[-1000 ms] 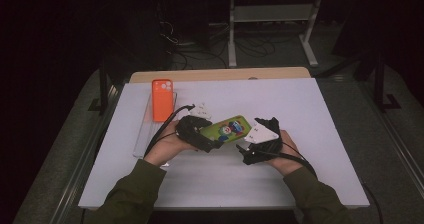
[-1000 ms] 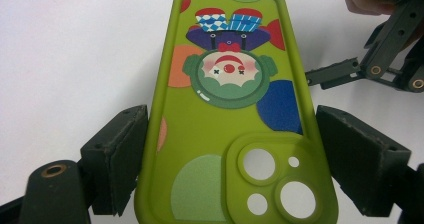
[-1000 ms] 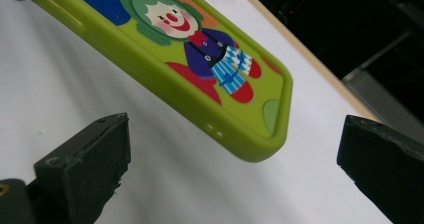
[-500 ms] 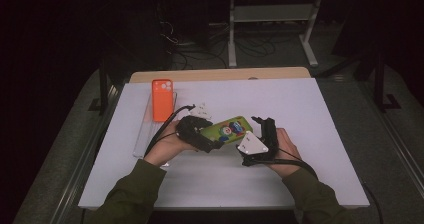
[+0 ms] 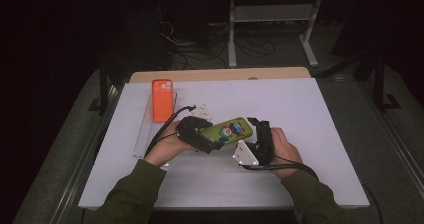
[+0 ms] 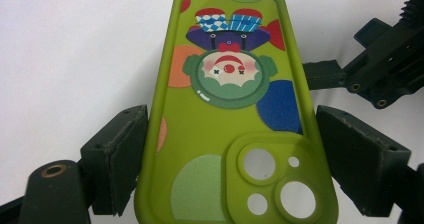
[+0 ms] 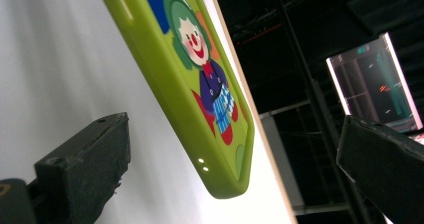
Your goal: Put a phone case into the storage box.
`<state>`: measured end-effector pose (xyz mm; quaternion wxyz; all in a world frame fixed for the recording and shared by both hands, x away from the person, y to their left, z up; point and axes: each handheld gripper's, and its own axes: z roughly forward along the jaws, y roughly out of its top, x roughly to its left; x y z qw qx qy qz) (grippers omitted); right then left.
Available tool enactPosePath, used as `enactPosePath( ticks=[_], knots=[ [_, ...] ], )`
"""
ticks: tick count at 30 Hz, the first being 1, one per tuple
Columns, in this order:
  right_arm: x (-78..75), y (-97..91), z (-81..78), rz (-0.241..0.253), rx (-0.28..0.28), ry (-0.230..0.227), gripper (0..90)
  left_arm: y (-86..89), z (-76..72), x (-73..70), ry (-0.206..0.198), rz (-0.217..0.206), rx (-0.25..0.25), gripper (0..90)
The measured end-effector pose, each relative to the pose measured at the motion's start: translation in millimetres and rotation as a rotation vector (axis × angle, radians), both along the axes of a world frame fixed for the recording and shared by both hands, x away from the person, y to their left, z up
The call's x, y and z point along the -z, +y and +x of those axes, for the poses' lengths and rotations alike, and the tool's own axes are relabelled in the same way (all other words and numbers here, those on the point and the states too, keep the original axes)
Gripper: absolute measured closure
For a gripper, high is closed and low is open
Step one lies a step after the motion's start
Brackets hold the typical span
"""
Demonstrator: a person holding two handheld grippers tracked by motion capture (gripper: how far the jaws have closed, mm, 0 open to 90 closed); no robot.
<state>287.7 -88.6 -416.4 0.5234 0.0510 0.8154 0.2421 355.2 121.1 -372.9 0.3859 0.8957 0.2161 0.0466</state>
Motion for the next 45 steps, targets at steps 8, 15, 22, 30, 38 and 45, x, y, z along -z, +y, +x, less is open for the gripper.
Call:
enactPosePath(
  ticks=[8, 15, 22, 30, 38, 45],
  knots=[
    [6.7, 7.2, -4.6, -0.112, -0.025, -0.1, 0.5, -0.4, -0.4, -0.2, 0.0, 0.006, 0.004, 16.2],
    [11.9, 12.3, -8.0, -0.193, -0.045, -0.185, 0.7, -0.5, -0.4, -0.1, 0.0, 0.004, 0.003, 16.2],
    [14.4, 14.1, -10.6, -0.233, -0.067, -0.234, 9.3, -0.2, -0.2, -0.1, -0.002, 0.006, 0.004, 16.2],
    [19.9, 17.4, -10.9, -0.258, -0.046, -0.267, 14.4, -1.4, -1.2, 0.2, 0.0, 0.002, 0.002, 16.2],
    [24.9, 20.3, -11.4, -0.275, -0.045, -0.281, 26.2, -3.1, -2.8, 0.3, 0.0, 0.007, 0.008, 16.2],
    [27.7, 21.5, -11.8, -0.286, -0.023, -0.27, 45.1, -2.5, -2.1, 0.2, -0.004, 0.024, 0.021, 16.2]
  ],
)
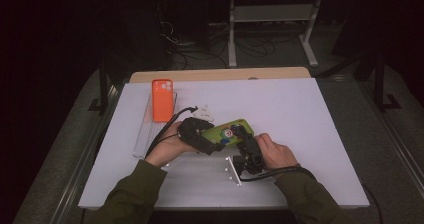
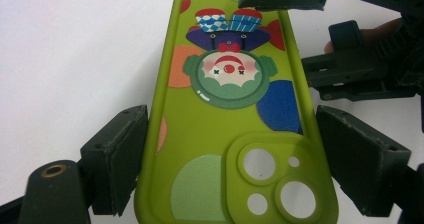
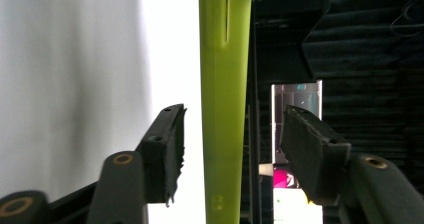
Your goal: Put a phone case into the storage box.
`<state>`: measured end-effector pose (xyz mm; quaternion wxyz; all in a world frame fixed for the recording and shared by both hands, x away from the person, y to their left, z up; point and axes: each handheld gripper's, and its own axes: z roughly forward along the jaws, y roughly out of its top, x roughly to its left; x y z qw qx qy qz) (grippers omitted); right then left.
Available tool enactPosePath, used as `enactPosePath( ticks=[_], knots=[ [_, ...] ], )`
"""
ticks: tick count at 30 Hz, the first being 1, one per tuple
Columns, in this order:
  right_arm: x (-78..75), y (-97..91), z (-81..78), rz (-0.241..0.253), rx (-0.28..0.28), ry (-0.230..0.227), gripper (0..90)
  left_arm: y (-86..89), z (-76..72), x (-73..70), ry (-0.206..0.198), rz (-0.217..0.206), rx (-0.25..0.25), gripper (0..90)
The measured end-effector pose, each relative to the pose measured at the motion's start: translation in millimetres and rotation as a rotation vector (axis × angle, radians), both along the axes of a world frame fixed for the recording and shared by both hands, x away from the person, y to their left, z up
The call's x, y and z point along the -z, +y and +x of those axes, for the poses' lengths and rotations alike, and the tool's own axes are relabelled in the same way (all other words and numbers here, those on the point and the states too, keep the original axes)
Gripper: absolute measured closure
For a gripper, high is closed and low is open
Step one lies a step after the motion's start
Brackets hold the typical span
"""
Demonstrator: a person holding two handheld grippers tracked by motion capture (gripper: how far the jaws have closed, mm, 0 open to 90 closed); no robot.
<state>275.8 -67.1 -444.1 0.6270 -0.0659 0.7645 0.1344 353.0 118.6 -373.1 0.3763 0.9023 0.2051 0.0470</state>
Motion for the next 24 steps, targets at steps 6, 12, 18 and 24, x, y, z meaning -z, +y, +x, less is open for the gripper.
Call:
enactPosePath(
  ticks=[6, 12, 18, 24],
  knots=[
    [-0.2, 0.1, -2.2, -0.017, 0.002, -0.001, 60.2, -1.4, -1.1, 0.4, 0.005, -0.008, -0.005, 16.2],
    [0.1, 1.8, -3.7, -0.027, 0.004, 0.011, 68.8, -1.6, -1.1, 0.8, 0.004, -0.018, -0.011, 16.2],
    [0.4, 2.7, -5.1, -0.032, 0.012, 0.02, 74.7, -1.0, -0.8, 0.3, 0.003, -0.021, -0.007, 16.1],
    [1.3, 3.6, -5.6, -0.037, 0.014, 0.021, 75.4, 0.4, 0.3, 0.9, 0.001, -0.014, 0.007, 15.9]
  ],
)
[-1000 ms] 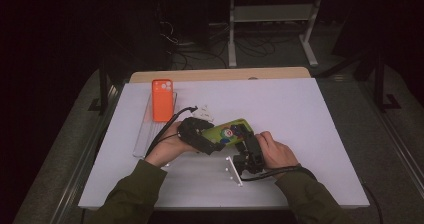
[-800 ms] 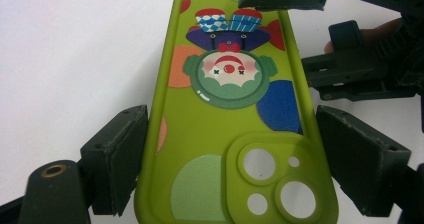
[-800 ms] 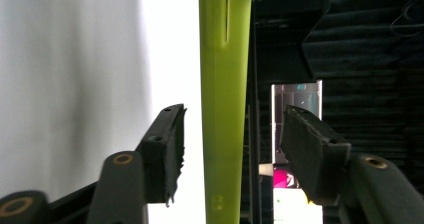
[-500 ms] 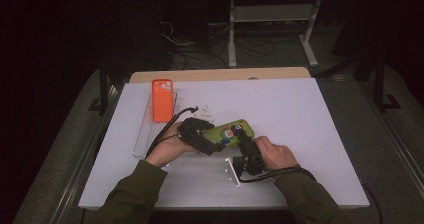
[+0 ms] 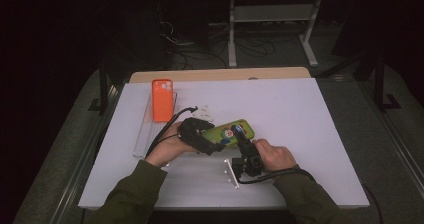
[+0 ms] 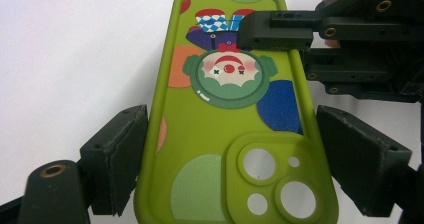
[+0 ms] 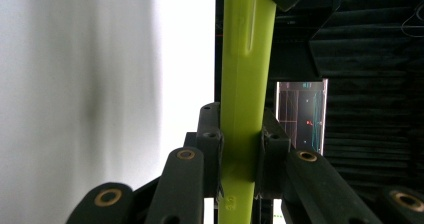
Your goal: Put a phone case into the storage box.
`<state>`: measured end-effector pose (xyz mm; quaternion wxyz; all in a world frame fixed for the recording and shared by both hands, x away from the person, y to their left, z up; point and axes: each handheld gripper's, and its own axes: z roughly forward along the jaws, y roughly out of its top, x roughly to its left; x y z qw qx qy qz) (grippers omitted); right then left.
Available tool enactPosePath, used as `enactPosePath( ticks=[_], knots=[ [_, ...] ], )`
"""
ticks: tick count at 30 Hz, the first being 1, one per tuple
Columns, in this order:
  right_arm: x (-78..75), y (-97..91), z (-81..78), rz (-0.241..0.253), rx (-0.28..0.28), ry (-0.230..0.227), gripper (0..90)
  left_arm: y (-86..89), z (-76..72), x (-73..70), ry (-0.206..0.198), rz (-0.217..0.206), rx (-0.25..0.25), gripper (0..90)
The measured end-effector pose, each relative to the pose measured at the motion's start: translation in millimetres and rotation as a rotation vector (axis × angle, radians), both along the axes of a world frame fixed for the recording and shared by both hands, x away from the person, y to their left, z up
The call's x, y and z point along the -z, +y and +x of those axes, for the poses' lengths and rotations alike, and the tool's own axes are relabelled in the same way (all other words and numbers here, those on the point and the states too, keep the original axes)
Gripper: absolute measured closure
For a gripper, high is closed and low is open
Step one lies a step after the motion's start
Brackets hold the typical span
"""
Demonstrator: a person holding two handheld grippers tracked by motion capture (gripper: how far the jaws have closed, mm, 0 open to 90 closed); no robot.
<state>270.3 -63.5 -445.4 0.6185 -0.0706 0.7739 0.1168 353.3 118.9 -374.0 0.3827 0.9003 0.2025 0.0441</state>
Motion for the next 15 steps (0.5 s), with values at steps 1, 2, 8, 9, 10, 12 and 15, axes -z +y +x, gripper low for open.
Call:
enactPosePath(
  ticks=[1, 2, 8, 9, 10, 12, 15],
  knots=[
    [-0.2, 0.1, 0.0, 0.001, 0.003, 0.002, 75.5, -0.4, -0.5, 0.4, 0.004, -0.016, -0.006, 15.8],
    [-0.4, 0.0, -0.2, 0.004, 0.005, 0.001, 75.6, 0.0, -0.6, 0.2, -0.001, -0.018, -0.003, 15.7],
    [-3.9, -1.0, -0.2, 0.029, 0.01, 0.002, 75.9, 2.1, -1.4, -0.5, -0.023, -0.054, -0.004, 13.6],
    [-4.0, -1.1, 0.1, 0.034, 0.01, -0.006, 75.9, 2.3, -1.4, -0.6, -0.023, -0.057, 0.005, 12.2],
    [-4.0, -1.1, 0.1, 0.033, 0.01, -0.005, 75.9, 2.4, -1.2, -0.6, -0.022, -0.062, 0.01, 10.4],
    [-3.7, -1.2, -0.4, 0.024, 0.012, 0.002, 75.9, 2.5, -1.5, -0.8, -0.019, -0.072, 0.009, 6.4],
    [-3.4, -1.3, 0.0, 0.028, 0.018, 0.008, 75.9, 5.2, -0.4, -2.3, -0.027, -0.076, 0.013, 1.1]
  ],
)
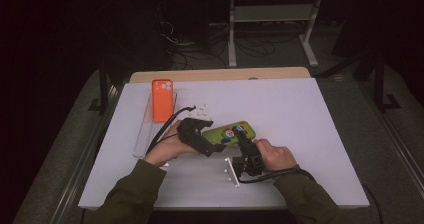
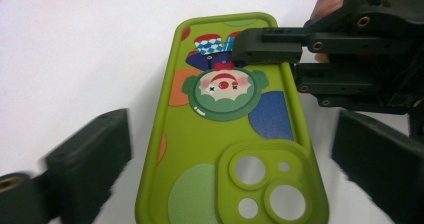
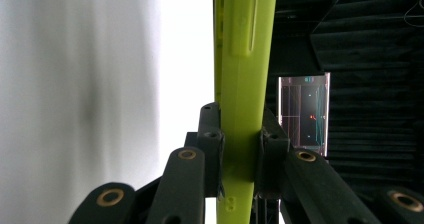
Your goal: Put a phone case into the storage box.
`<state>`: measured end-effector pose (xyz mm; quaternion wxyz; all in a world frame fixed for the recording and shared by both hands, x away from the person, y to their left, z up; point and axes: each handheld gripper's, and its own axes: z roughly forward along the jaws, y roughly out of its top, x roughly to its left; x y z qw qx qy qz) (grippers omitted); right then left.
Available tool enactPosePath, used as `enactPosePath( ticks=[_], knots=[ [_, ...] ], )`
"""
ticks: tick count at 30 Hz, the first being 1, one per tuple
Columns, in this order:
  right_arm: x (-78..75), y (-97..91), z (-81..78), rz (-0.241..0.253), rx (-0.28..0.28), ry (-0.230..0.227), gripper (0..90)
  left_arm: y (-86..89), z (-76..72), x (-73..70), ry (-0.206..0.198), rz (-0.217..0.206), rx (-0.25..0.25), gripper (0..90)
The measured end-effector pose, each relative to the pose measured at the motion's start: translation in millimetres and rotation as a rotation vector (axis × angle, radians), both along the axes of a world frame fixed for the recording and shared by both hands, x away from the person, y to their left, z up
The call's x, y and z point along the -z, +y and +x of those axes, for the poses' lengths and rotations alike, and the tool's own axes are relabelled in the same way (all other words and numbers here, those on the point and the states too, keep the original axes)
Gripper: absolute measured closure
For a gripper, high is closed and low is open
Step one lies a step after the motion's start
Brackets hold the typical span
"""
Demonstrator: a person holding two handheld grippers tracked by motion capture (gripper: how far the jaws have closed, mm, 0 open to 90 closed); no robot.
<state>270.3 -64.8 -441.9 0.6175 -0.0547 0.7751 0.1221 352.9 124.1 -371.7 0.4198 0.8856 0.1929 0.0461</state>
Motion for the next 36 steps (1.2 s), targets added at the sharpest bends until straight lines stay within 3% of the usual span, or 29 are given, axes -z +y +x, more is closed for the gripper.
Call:
enactPosePath(
  ticks=[2, 9, 13, 15, 16, 18, 23, 25, 32, 36],
  knots=[
    [-0.5, -1.0, 0.6, 0.009, 0.003, 0.004, 75.9, 2.3, -0.2, -1.0, 0.003, -0.021, -0.006, 0.0],
    [-3.6, -5.7, 4.3, 0.053, 0.026, 0.024, 75.9, 10.8, 1.4, -2.8, -0.007, -0.02, -0.012, 0.0],
    [-6.0, -8.8, 6.5, 0.106, 0.043, 0.068, 75.9, 12.9, 1.7, -3.7, -0.005, -0.031, -0.027, 0.0],
    [-8.4, -10.8, 8.2, 0.128, 0.046, 0.064, 75.9, 13.8, 1.7, -4.3, -0.011, -0.028, -0.035, 0.0],
    [-7.9, -12.0, 8.6, 0.149, 0.056, 0.093, 75.9, 14.2, 1.9, -4.4, -0.01, -0.028, -0.036, 0.0],
    [-10.2, -14.2, 10.2, 0.174, 0.057, 0.095, 75.8, 15.5, 2.6, -4.9, -0.015, -0.023, -0.033, 0.0],
    [-16.7, -21.2, 14.5, 0.236, 0.074, 0.154, 75.9, 16.3, 3.6, -4.4, -0.029, -0.026, -0.026, 0.0],
    [-17.8, -22.5, 15.2, 0.289, 0.081, 0.174, 75.9, 15.9, 3.3, -3.7, -0.023, -0.031, -0.03, 0.0],
    [-22.5, -27.1, 18.3, 0.338, 0.099, 0.235, 75.8, 13.9, 1.1, -1.4, -0.001, -0.014, -0.025, 0.0],
    [-26.1, -28.9, 19.4, 0.429, 0.121, 0.303, 75.9, 11.2, -0.7, 0.2, -0.001, 0.006, -0.018, 0.0]
  ],
)
